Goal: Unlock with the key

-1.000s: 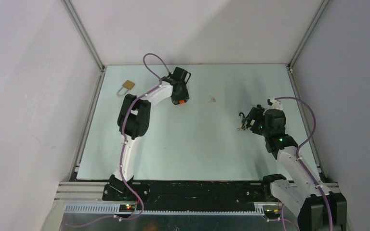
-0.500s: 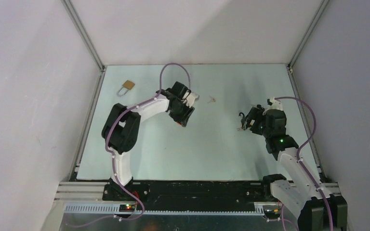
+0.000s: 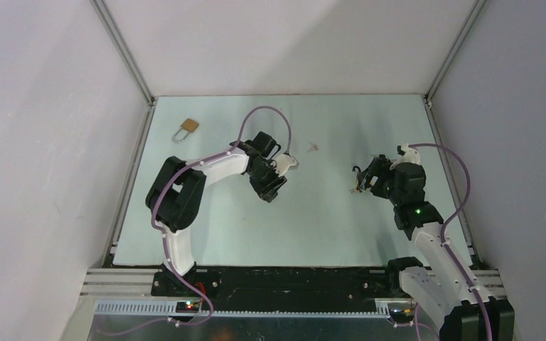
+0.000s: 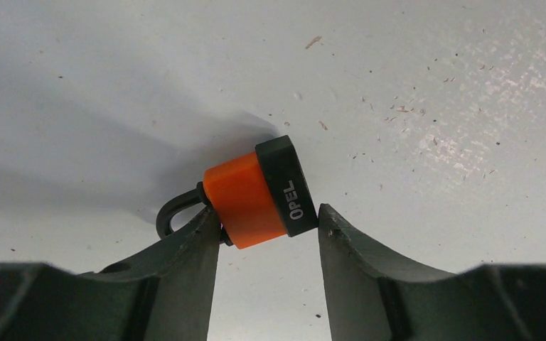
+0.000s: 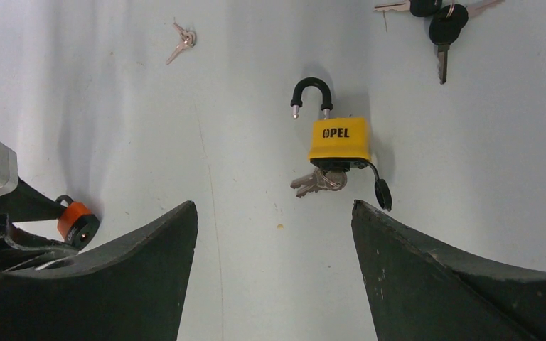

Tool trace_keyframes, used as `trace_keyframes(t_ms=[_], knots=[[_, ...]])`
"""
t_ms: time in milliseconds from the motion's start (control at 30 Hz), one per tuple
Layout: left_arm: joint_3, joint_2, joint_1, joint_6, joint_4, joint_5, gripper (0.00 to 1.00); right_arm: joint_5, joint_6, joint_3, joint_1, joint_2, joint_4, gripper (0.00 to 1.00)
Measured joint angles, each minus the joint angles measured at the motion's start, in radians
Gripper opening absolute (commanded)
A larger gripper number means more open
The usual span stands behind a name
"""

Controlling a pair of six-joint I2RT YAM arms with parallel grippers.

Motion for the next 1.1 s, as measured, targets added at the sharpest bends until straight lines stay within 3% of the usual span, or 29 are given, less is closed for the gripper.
trace_keyframes(t_ms=[233,700,933,1100], knots=[[-0.002,-0.003,-0.015,0.015,-0.01,-0.016,0.86,0.036,-0.009,0.0,-0.025,0.003,0.0,0.83],[0.008,-0.296,-0.016,-0.043,-0.021,-0.125,0.89,0.151,-0.053,0.184,-0.136,0.26,-0.029,0.82],[-0.019,-0.481,0.003,-0.241,0.047,-0.285,0.92,0.155,-0.053,0.273,-0.206,0.422,-0.046,0.81],[-0.133,-0.669,0.103,-0.455,0.105,-0.441,0.99,0.14,-0.079,0.366,-0.237,0.559,-0.068,0.79]])
